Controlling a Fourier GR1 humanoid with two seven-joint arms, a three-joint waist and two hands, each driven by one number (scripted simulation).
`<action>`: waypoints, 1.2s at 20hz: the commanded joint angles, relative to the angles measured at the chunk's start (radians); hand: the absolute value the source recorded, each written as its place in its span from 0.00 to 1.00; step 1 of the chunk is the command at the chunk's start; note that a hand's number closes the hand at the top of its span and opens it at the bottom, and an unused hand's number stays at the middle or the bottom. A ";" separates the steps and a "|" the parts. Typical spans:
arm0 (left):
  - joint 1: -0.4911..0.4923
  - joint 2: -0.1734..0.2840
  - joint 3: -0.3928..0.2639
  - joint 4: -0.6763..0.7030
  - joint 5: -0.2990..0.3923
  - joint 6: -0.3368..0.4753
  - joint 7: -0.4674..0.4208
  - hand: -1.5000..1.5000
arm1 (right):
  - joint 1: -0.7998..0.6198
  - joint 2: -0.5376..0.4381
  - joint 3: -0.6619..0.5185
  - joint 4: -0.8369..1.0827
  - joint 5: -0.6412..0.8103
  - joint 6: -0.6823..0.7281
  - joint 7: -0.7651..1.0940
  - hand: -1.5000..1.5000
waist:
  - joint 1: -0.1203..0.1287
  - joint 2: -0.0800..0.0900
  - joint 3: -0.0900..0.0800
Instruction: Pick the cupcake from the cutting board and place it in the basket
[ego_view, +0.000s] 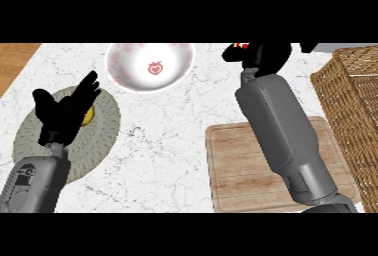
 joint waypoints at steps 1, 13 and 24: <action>-0.001 -0.023 -0.021 -0.014 -0.010 0.016 0.025 0.50 | -0.159 0.005 -0.011 0.119 0.148 -0.125 0.184 1.00 | -0.014 -0.011 -0.002; 0.014 -0.017 0.010 0.009 -0.013 0.034 0.003 0.50 | -0.457 -0.106 -0.183 0.346 0.386 -0.047 0.322 1.00 | -0.050 -0.011 -0.001; 0.069 -0.003 0.030 0.006 -0.004 0.017 -0.031 0.50 | -0.514 -0.260 -0.277 0.469 0.534 -0.037 0.362 1.00 | -0.068 -0.014 0.000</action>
